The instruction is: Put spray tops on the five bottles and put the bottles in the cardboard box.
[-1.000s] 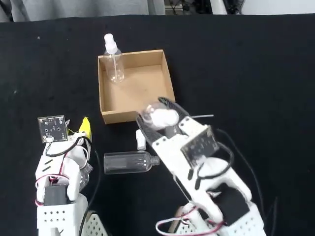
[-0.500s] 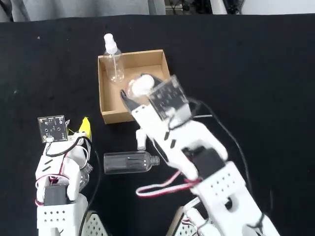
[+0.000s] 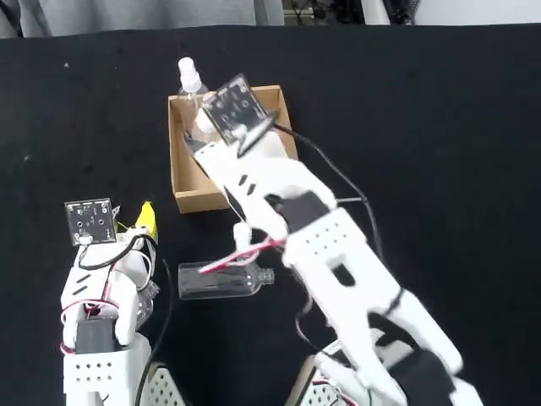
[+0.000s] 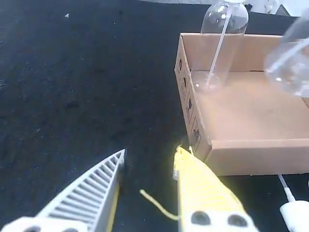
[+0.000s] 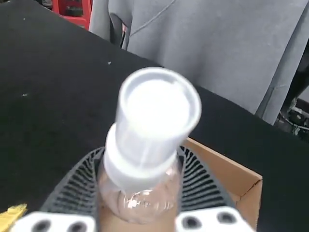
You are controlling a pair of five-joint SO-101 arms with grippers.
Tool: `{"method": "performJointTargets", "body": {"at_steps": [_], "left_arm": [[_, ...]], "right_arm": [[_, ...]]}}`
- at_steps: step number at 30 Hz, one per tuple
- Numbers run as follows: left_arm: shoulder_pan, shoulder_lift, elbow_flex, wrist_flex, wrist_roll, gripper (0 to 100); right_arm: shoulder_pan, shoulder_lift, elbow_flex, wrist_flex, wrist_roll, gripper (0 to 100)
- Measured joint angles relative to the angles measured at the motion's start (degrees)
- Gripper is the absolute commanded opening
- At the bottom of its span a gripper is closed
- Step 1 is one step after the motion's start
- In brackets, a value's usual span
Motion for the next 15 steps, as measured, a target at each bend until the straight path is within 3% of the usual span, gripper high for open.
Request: {"method": "performJointTargets", "body": {"at_steps": [15], "left_arm": [[0.0, 0.0, 0.0, 0.0, 0.0, 16]], "right_arm": [[0.0, 19.5, -12.7, -0.5, -3.4, 1.5]]}}
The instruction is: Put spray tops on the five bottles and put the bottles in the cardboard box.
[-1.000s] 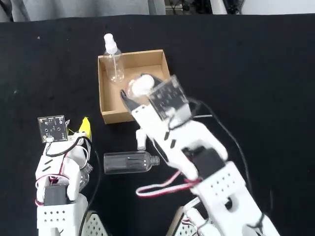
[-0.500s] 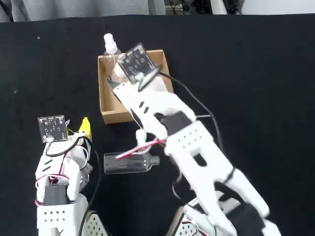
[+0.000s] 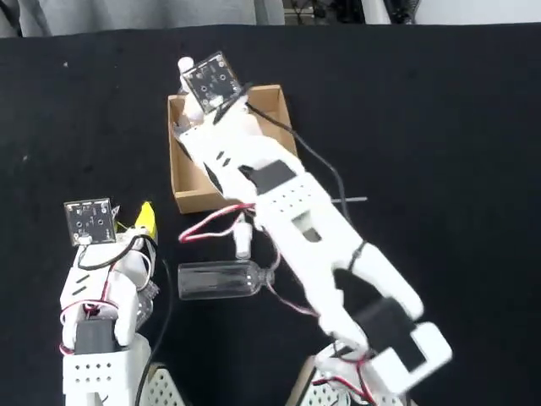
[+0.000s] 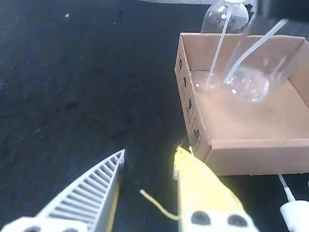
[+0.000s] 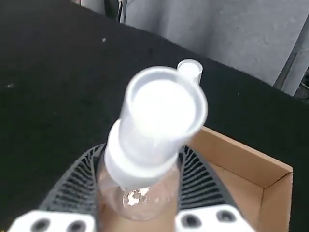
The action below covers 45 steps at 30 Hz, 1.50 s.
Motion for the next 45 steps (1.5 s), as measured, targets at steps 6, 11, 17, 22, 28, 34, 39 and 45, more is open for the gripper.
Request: {"method": "performJointTargets", "body": {"at_steps": [6, 11, 17, 22, 28, 34, 39, 45], "left_arm": [[0.0, 0.0, 0.0, 0.0, 0.0, 16], [0.0, 0.0, 0.0, 0.0, 0.0, 16], [0.0, 0.0, 0.0, 0.0, 0.0, 16], [0.0, 0.0, 0.0, 0.0, 0.0, 16], [0.0, 0.0, 0.0, 0.0, 0.0, 16], [0.0, 0.0, 0.0, 0.0, 0.0, 16], [0.0, 0.0, 0.0, 0.0, 0.0, 16], [0.0, 0.0, 0.0, 0.0, 0.0, 16]], "right_arm": [[0.0, 6.5, -4.4, 0.0, 0.0, 1.5], [0.0, 11.2, -7.5, -0.2, 0.0, 1.5], [0.0, 16.0, -10.9, -0.2, 0.0, 1.5], [0.0, 20.0, -13.0, -0.2, 0.0, 1.5], [0.0, 25.0, -16.5, -0.2, 0.0, 1.5], [0.0, 27.8, -19.5, -0.2, 0.0, 1.6], [0.0, 28.0, -19.8, -1.2, 0.0, 1.6], [0.3, 28.0, -19.8, -1.8, 0.0, 1.6]]}}
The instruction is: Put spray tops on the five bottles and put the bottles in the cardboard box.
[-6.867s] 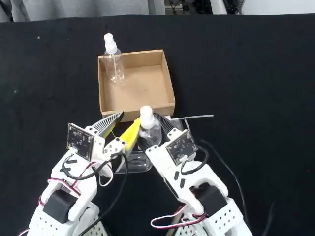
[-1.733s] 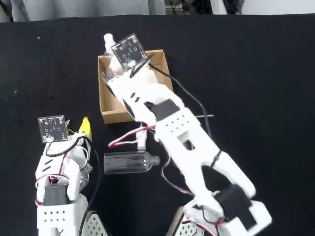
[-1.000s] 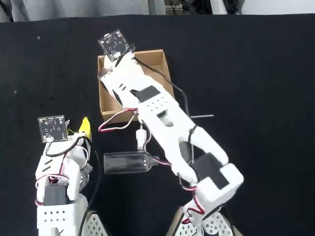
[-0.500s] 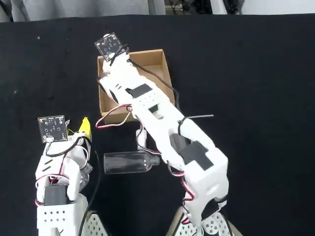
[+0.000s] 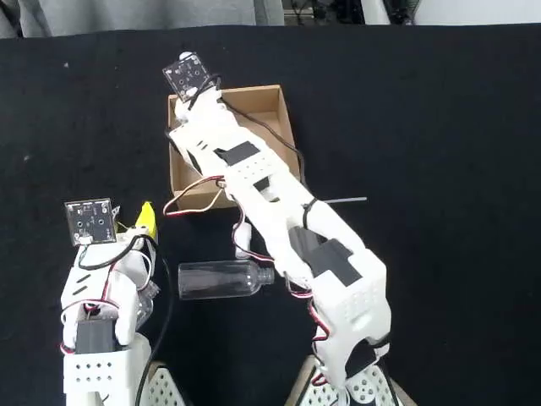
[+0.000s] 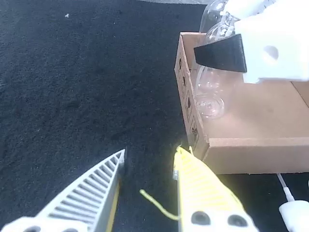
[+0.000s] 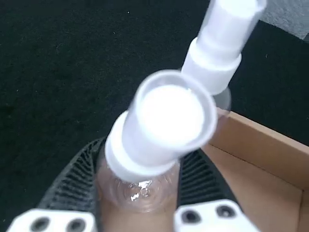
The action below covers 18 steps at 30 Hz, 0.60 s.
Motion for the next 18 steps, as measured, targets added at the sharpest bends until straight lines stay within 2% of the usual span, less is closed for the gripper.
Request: {"method": "performJointTargets", "body": {"at_steps": [13, 18], "left_arm": [[0.0, 0.0, 0.0, 0.0, 0.0, 16], [0.0, 0.0, 0.0, 0.0, 0.0, 16]], "right_arm": [[0.0, 0.1, 0.0, 0.0, 0.0, 1.7], [0.0, 0.1, 0.0, 0.0, 0.0, 11.6]]}}
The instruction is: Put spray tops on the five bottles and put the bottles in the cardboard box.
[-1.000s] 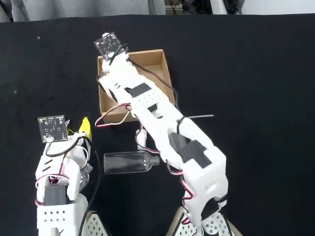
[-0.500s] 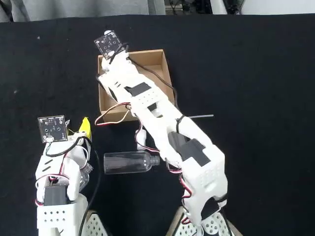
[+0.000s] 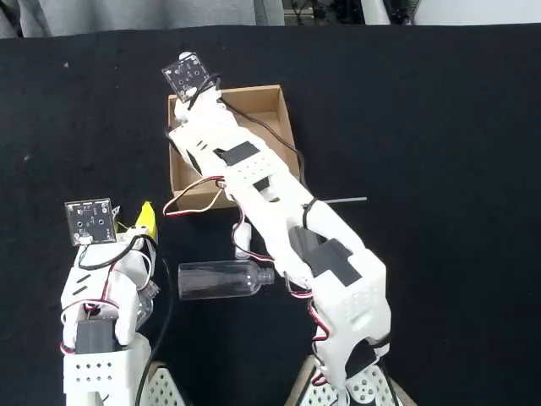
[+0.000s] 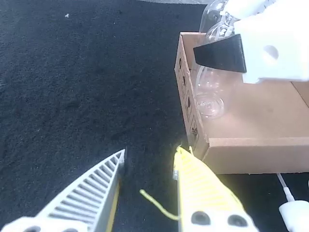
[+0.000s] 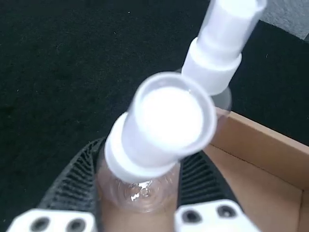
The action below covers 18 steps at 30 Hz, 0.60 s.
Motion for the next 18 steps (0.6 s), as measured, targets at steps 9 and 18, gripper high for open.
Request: {"method": "performJointTargets", "body": {"at_steps": [9, 18], "left_arm": [[0.0, 0.0, 0.0, 0.0, 0.0, 16], [0.0, 0.0, 0.0, 0.0, 0.0, 16]], "right_arm": [[0.0, 0.0, 0.0, 0.0, 0.0, 28.6], [0.0, 0.0, 0.0, 0.0, 0.0, 30.6]]}}
